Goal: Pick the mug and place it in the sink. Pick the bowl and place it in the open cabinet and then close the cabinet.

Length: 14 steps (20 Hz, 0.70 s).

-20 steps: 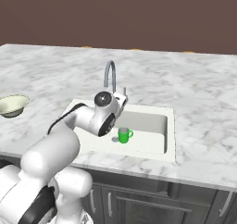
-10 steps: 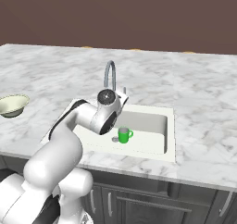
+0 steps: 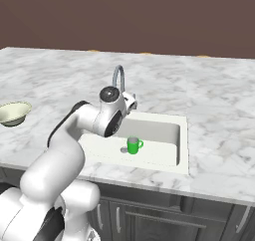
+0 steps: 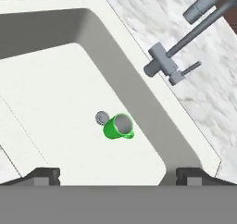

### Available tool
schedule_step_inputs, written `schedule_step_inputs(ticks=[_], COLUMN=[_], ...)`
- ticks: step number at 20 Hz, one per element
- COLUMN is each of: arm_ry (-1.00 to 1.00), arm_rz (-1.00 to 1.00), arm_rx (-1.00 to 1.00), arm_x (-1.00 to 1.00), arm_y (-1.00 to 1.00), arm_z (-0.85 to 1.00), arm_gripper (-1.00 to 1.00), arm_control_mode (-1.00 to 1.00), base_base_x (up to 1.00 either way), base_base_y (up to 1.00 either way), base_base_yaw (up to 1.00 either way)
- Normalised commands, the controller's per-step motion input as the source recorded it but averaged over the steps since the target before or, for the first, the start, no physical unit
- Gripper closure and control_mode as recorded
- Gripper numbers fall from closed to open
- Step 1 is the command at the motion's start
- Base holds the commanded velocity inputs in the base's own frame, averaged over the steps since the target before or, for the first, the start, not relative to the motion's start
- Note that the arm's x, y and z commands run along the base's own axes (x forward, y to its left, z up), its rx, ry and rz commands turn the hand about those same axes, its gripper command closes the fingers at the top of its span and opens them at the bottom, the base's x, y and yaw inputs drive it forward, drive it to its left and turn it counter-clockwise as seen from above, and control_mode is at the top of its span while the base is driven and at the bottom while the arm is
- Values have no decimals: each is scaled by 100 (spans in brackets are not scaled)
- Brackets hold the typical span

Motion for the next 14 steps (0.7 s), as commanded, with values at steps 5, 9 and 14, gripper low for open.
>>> schedule_step_inputs(ticks=[5, 9, 14], arm_ry=[10, 18, 23], arm_rz=[-30, -26, -25], arm_rx=[18, 28, 29], arm_x=[-29, -32, -23], arm_y=[26, 2, 5], arm_z=[3, 4, 10], arm_gripper=[-100, -100, -100], arm_control_mode=[-100, -100, -100], base_base_x=[0, 0, 0], base_base_y=[0, 0, 0], base_base_yaw=[0, 0, 0])
